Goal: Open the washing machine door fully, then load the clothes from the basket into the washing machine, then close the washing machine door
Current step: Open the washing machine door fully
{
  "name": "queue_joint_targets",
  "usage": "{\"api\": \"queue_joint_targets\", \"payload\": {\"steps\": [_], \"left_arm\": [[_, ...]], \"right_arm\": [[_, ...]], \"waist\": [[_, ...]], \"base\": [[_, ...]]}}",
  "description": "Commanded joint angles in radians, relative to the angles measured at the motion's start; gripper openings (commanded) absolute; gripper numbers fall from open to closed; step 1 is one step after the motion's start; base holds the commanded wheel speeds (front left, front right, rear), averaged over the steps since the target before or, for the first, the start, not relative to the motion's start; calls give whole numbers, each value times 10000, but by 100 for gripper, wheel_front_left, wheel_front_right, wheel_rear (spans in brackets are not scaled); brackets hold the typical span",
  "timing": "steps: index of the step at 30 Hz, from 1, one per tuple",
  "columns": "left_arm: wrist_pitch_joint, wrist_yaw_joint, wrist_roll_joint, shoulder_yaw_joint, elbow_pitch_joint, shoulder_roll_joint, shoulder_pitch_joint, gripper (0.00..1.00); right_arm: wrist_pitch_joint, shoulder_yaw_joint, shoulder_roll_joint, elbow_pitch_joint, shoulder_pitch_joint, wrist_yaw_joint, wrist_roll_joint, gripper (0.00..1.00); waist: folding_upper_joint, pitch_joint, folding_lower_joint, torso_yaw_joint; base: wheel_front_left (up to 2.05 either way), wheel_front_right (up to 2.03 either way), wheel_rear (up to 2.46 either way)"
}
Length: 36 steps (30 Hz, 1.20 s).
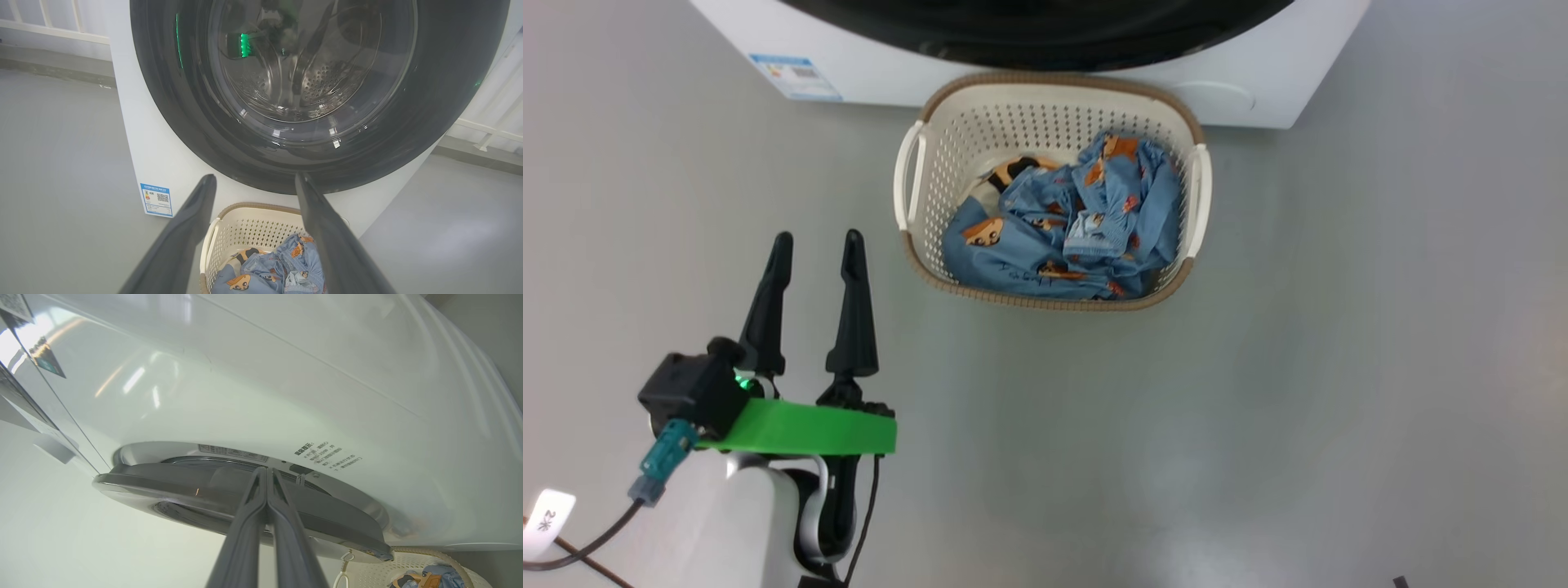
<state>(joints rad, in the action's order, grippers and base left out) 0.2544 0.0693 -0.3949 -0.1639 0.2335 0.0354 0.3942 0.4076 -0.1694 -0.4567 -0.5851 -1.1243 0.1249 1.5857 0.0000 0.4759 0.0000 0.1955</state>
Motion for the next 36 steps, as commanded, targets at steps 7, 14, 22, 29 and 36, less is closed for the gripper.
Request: {"api": "queue_joint_targets", "payload": {"steps": [7, 14, 22, 29, 36], "left_arm": [[74, -150, -267, 76, -405, 149, 454, 100], [74, -275, -456, -115, -495, 149, 577, 100], [74, -383, -678, -201, -582, 149, 586, 100], [74, -414, -747, -198, -544, 148, 548, 100], [74, -386, -556, -12, -466, 148, 406, 100]], "right_arm": [[1071, -210, 229, -89, -1090, 58, 556, 0], [1462, -471, 456, -312, -1910, 58, 325, 0], [1636, -666, 553, -708, -2659, 58, 43, 0], [1902, -817, 616, -950, -2634, 58, -5, 0], [2261, -801, 831, -870, -1834, 58, 298, 0]], "waist": [[0, 714, 0, 388], [0, 970, 0, 585], [0, 1125, 0, 837], [0, 1014, 0, 924], [0, 596, 0, 754]], "base": [[0, 0, 0], [0, 0, 0], [0, 0, 0], [0, 0, 0], [0, 0, 0]]}}
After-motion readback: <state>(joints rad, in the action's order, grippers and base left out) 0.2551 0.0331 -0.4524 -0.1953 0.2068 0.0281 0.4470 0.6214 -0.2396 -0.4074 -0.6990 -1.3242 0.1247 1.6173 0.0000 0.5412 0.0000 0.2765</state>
